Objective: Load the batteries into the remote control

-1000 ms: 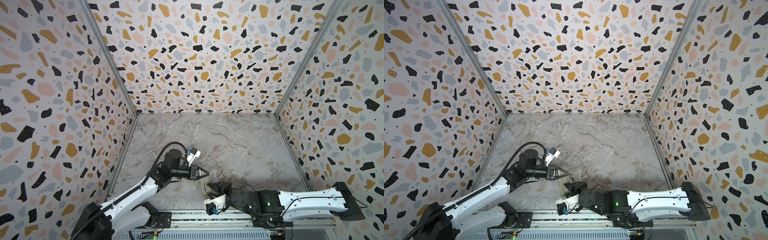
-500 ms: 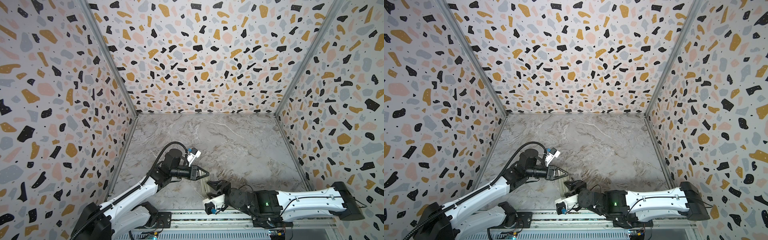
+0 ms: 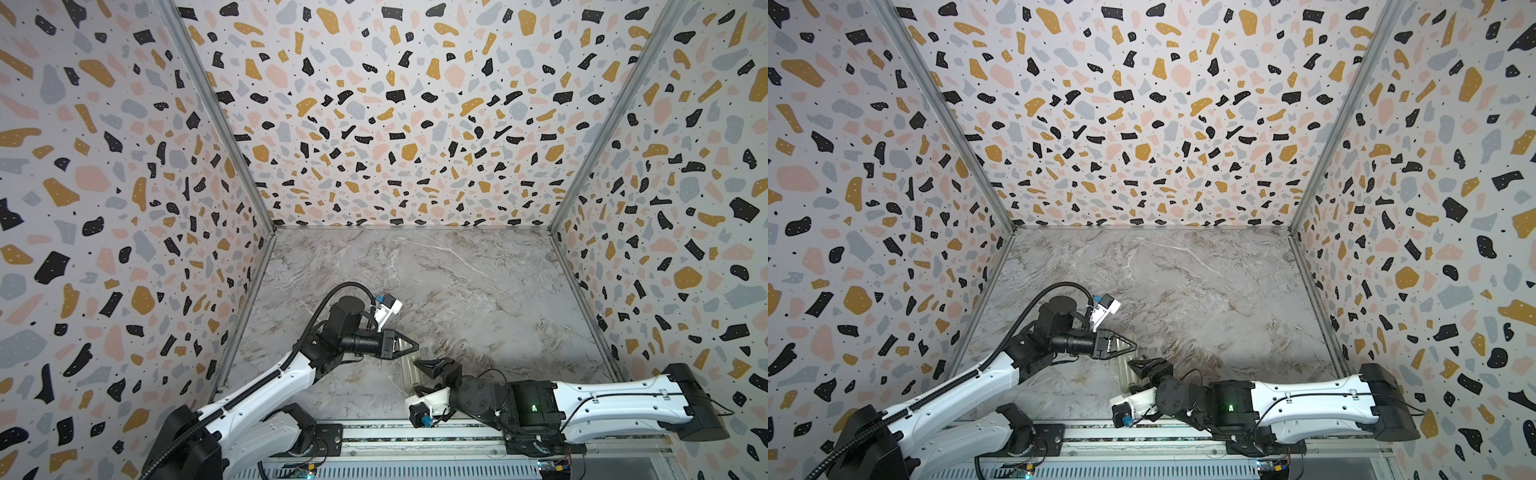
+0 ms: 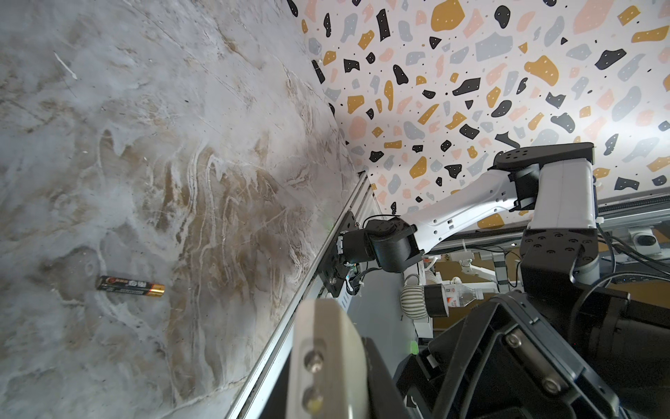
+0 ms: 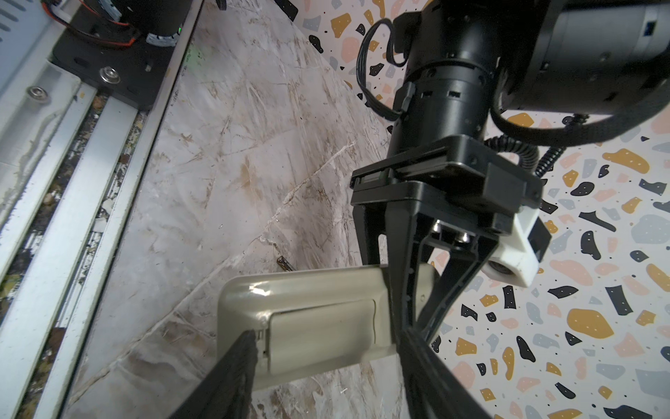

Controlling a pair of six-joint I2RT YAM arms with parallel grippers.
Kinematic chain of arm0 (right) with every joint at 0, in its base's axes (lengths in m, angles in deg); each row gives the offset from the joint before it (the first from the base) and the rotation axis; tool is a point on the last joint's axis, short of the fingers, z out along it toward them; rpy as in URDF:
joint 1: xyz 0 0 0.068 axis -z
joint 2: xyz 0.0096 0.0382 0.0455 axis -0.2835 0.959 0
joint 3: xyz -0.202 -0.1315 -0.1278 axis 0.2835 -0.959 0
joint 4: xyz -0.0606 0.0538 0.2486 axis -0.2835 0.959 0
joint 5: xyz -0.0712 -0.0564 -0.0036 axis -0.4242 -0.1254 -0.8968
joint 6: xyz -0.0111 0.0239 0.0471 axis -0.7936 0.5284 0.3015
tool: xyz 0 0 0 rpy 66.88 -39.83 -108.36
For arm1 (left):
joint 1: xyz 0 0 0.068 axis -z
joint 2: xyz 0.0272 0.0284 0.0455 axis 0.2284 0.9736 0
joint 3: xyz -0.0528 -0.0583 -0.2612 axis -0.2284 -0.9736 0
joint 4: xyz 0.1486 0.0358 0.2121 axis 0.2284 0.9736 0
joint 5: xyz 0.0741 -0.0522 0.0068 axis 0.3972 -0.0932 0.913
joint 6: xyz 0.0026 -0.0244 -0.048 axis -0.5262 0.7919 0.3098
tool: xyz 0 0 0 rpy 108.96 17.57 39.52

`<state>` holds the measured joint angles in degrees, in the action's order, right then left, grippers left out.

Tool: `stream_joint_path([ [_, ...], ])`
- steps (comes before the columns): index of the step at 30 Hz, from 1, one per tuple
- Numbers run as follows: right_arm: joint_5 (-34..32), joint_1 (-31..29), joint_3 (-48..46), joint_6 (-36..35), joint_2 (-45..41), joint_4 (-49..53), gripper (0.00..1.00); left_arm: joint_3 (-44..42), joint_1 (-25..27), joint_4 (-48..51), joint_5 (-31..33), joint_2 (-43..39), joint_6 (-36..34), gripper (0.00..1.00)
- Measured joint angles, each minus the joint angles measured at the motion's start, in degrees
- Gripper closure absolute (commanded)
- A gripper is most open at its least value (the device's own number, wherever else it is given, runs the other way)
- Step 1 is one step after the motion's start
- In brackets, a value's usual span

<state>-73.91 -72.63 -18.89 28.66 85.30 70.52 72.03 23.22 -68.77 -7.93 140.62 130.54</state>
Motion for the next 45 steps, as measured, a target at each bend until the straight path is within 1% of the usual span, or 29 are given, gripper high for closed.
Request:
stream_joint_path([
  [7,0.0,0.0,0.0,0.0,0.0,-0.52,0.33,0.0,0.0,0.04,0.24,0.0,0.0,1.0],
  [15,0.55,0.0,0.0,0.63,-0.5,-0.85,0.33,0.0,-0.42,0.0,2.12,-0.07,0.04,1.0],
  [19,1.99,0.02,0.0,3.08,-4.02,-1.27,0.32,0.04,-1.49,-0.2,4.72,-0.11,0.7,1.0],
  [22,3.1,1.38,0.28,7.8,-7.58,-2.84,0.33,0.7,-1.88,0.2,8.39,-0.11,1.11,1.0],
  [25,4.15,5.7,1.81,14.93,-9.27,-3.04,0.31,1.66,-1.92,0.11,12.68,-0.17,1.79,1.0],
  [28,5.84,12.46,4.04,23.89,-9.05,-2.1,0.3,2.01,-1.92,-0.37,17.31,-0.42,2.84,1.0],
  [30,8.63,18.43,5.4,30.93,-8.55,-0.28,0.3,2.01,-1.92,-0.39,20.39,-0.72,3.63,1.0],
  [32,13.18,25.24,6.27,37.11,-7.67,1.16,0.27,2.01,-1.79,-0.72,23.76,-1.07,4.66,1.0],
  [35,18.1,31.3,6.32,42.73,-6.69,3.08,0.24,2.01,-1.03,-1.42,28.28,-1.38,5.75,1.0],
  [38,21.99,32.98,6.34,46.31,-4.81,4.83,0.24,1.77,0.68,-2.01,32.46,-1.77,6.51,1.0],
  [45,27.36,33.62,6.43,49.13,2.19,6.67,0.23,-0.04,6.01,-3.1,42.07,-2.12,9.11,1.0],
])
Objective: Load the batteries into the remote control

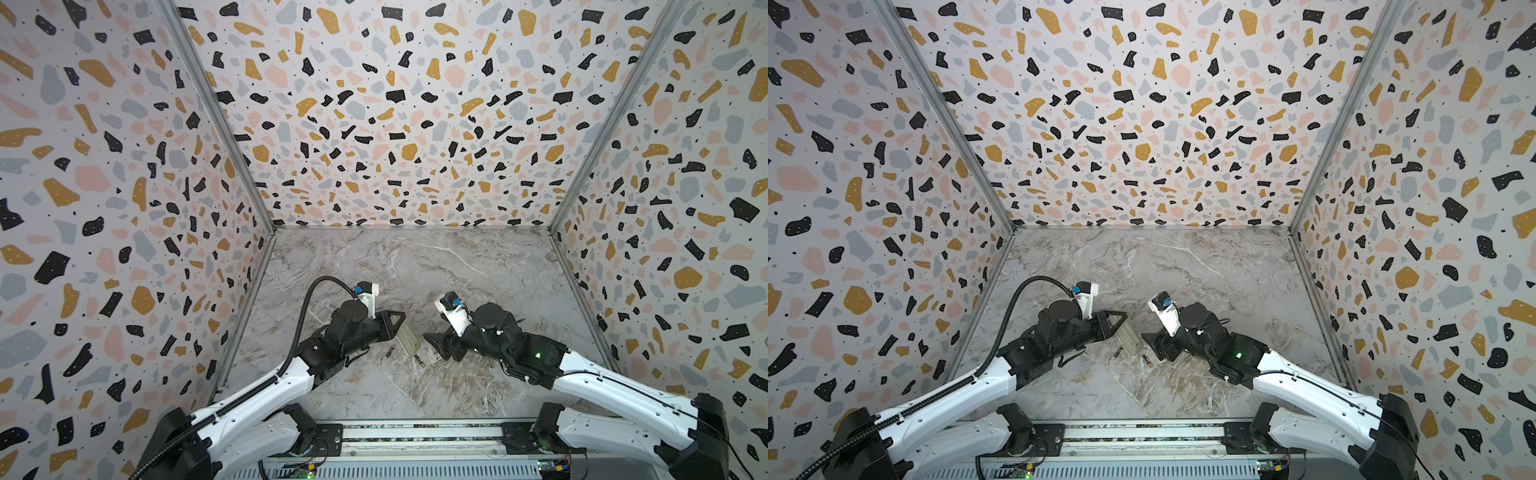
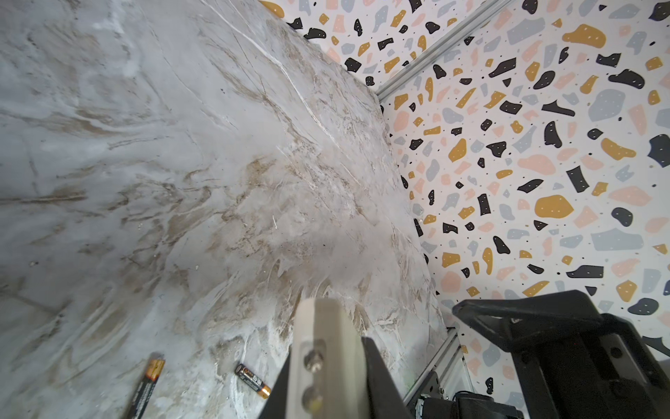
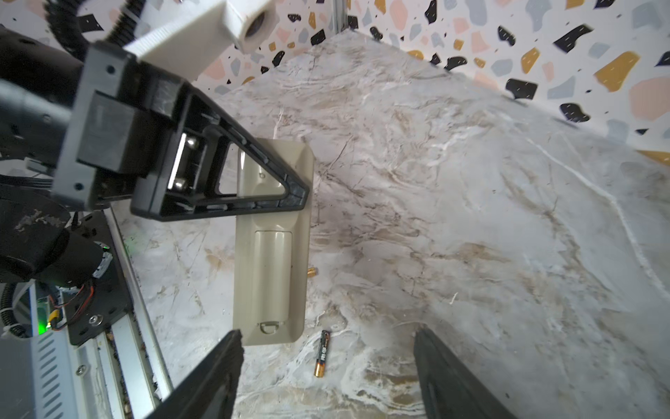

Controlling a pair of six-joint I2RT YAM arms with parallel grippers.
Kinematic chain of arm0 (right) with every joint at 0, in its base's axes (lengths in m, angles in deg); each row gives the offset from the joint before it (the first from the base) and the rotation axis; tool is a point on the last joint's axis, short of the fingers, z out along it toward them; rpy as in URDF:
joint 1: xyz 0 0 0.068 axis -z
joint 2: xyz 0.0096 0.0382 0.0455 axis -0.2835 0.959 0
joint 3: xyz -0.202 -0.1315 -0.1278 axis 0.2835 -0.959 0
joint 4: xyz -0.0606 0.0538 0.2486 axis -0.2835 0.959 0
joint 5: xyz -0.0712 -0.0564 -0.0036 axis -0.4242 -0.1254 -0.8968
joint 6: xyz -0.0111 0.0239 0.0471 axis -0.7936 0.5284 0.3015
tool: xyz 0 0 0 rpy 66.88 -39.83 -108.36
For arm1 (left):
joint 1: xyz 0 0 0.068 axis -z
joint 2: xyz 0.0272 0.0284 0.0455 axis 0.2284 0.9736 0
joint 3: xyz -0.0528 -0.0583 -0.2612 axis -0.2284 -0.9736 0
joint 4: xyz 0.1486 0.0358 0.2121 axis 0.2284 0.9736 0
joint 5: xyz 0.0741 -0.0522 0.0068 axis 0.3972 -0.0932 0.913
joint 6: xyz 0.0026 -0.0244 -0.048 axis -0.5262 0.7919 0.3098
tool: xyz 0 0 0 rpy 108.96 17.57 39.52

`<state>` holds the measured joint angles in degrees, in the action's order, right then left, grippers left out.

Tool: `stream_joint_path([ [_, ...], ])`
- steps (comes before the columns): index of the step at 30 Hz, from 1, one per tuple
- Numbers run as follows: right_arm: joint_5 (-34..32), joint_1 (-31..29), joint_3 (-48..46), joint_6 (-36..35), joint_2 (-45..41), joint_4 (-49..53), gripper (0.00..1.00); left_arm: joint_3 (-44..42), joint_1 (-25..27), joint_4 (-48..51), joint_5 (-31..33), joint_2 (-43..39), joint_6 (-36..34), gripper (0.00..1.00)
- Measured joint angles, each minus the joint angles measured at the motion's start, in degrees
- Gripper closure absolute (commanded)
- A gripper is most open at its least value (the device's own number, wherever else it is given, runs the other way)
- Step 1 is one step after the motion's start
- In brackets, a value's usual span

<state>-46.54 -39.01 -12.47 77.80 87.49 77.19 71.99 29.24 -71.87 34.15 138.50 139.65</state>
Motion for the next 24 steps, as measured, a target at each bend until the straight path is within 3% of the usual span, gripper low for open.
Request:
stream_joint_path([
  [11,7.78,1.49,0.0,1.18,7.1,-1.22,0.21,-0.04,5.03,0.33,8.39,1.29,0.07,1.0],
  [24,12.76,1.86,-0.02,1.36,10.51,-2.91,0.22,-0.04,6.03,0.48,10.49,2.12,-1.92,1.0],
])
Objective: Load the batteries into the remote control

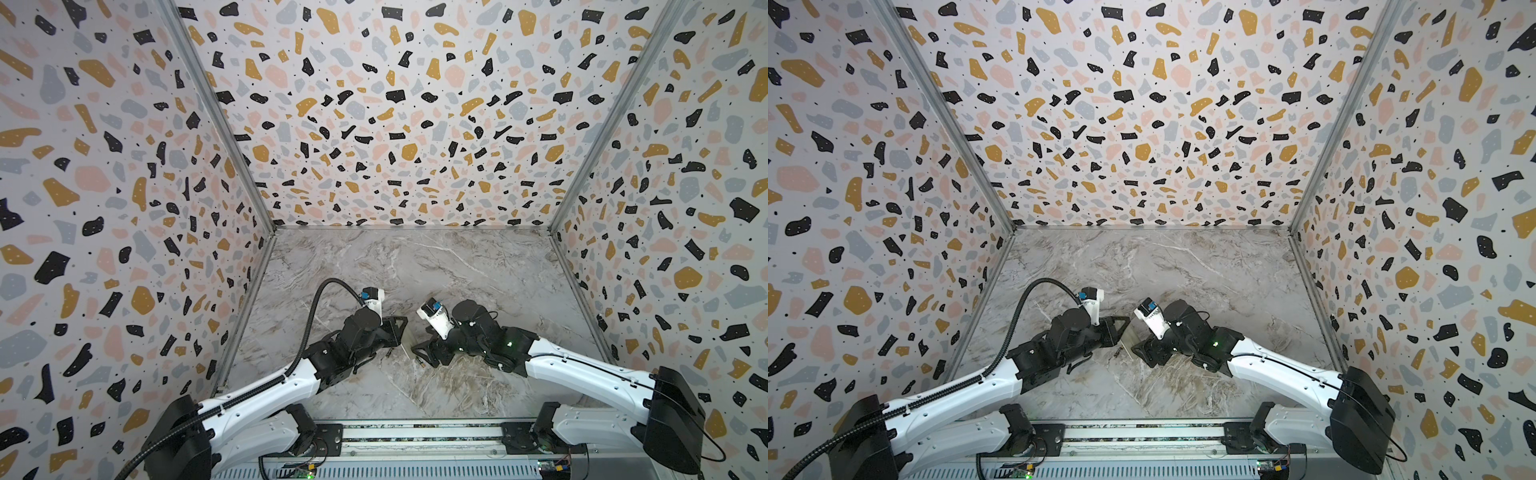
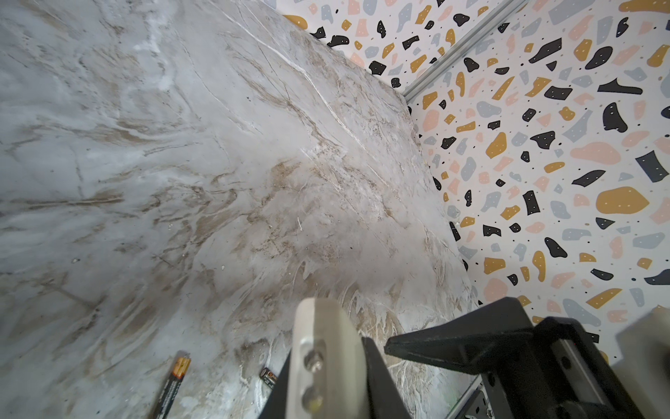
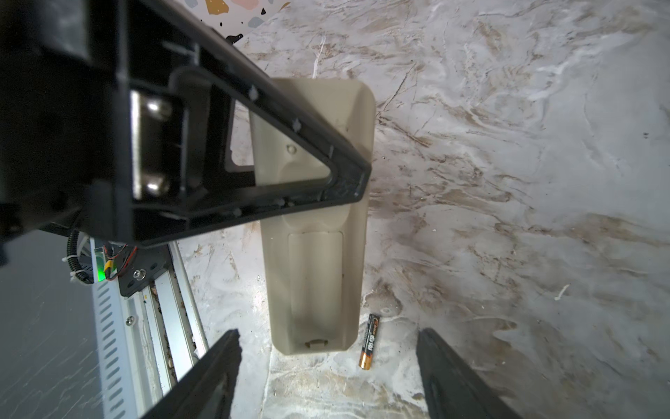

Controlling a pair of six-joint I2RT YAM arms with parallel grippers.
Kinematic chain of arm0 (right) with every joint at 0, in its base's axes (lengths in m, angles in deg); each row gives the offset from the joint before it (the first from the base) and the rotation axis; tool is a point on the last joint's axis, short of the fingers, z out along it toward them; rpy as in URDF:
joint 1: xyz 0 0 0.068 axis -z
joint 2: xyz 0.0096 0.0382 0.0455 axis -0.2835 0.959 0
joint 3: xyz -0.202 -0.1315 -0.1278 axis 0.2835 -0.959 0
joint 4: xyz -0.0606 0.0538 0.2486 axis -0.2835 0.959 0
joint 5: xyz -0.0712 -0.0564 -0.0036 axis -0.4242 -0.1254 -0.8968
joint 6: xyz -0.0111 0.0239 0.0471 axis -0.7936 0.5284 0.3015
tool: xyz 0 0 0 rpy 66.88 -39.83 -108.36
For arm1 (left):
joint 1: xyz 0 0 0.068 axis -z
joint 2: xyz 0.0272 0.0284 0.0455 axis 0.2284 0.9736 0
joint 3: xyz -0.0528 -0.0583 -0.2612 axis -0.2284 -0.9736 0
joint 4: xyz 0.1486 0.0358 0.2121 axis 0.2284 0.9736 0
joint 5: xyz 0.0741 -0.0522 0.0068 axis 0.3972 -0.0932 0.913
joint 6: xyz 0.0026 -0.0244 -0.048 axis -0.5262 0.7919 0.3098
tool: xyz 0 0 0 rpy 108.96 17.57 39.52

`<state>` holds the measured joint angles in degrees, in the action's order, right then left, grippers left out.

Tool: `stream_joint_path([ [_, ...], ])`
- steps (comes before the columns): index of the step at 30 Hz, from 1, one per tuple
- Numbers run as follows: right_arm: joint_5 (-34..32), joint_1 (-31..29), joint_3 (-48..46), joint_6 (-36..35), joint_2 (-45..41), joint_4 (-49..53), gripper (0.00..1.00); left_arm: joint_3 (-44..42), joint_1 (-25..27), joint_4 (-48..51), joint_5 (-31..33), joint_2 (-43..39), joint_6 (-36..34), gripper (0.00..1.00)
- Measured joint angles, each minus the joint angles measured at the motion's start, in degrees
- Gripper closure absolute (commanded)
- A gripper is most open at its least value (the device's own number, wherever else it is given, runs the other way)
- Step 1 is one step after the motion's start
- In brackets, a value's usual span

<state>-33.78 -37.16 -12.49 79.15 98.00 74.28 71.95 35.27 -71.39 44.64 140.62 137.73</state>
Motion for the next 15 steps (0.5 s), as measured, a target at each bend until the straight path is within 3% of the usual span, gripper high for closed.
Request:
stream_joint_path([
  [15,1.62,0.17,-0.04,-0.11,2.23,-1.49,0.32,0.07,0.33,0.42,0.02,0.68,-0.94,1.0],
])
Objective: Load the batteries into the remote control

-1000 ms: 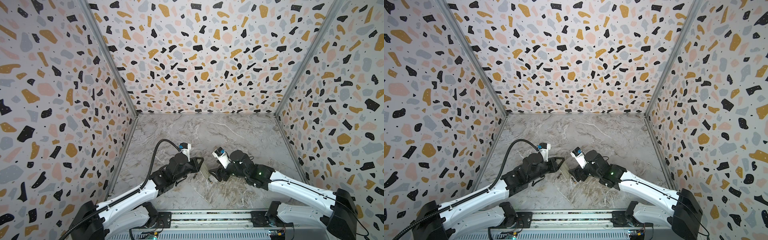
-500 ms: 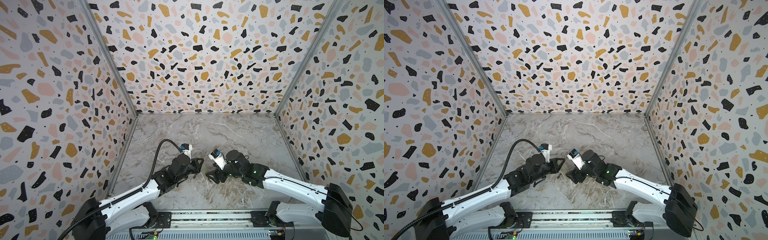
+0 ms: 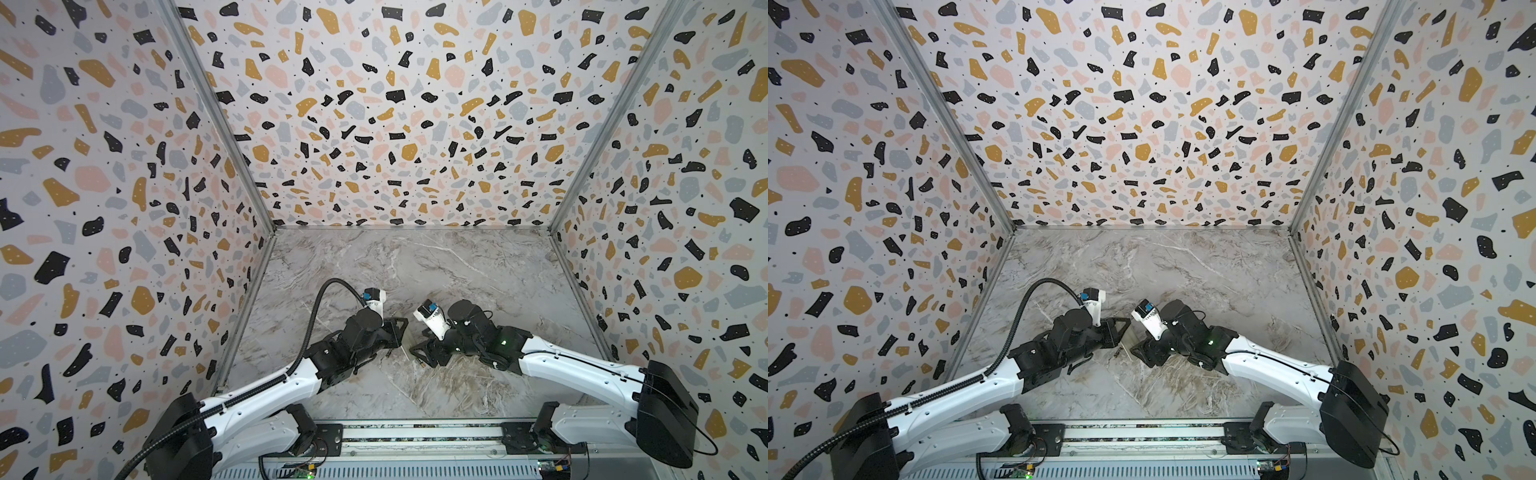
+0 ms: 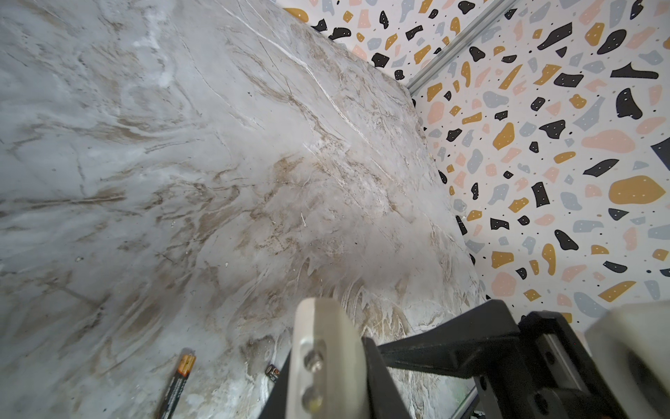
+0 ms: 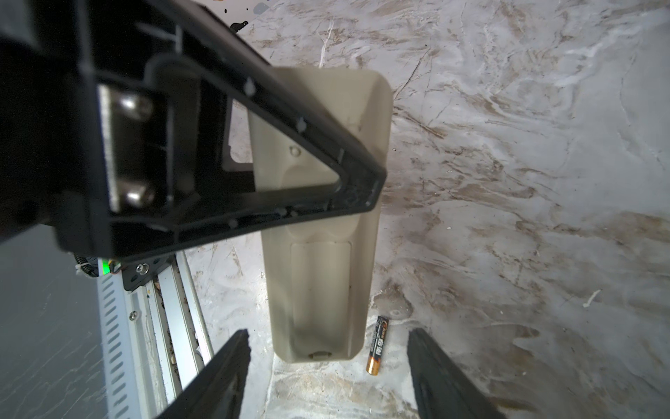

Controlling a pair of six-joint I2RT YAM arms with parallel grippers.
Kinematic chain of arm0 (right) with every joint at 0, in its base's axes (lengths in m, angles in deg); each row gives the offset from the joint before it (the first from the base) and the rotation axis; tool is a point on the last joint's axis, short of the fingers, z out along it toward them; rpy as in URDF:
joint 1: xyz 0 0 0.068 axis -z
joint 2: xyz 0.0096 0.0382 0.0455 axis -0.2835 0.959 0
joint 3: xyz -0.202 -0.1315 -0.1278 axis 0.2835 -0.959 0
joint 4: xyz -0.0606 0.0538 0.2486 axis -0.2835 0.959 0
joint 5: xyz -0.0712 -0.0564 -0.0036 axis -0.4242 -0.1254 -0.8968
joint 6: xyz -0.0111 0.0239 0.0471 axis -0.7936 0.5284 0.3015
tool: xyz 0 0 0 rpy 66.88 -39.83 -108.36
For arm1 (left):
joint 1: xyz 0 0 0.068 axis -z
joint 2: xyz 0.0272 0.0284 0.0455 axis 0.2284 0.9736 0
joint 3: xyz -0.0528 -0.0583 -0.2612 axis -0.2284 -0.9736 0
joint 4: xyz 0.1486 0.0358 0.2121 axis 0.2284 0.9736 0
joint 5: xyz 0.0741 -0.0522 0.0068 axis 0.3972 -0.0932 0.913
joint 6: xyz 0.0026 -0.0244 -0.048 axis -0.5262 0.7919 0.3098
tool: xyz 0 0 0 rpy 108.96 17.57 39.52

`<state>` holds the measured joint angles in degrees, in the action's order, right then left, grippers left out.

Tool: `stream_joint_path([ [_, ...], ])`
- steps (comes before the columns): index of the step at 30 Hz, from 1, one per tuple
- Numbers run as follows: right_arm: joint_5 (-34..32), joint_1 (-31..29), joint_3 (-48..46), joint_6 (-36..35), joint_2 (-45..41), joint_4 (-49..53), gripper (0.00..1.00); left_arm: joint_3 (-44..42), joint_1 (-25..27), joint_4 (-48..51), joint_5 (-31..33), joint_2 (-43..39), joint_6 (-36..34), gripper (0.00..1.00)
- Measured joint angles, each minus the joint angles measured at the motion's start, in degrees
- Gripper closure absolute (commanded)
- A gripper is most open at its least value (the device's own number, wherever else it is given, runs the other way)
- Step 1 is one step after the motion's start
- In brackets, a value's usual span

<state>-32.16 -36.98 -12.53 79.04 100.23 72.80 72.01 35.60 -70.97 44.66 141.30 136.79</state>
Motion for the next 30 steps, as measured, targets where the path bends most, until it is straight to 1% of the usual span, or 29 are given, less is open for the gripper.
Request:
stream_joint_path([
  [30,3.76,0.09,-0.98,-0.55,1.6,-1.9,0.44,0.0,0.09,-0.81,-0.48,0.0,0.22,1.0],
])
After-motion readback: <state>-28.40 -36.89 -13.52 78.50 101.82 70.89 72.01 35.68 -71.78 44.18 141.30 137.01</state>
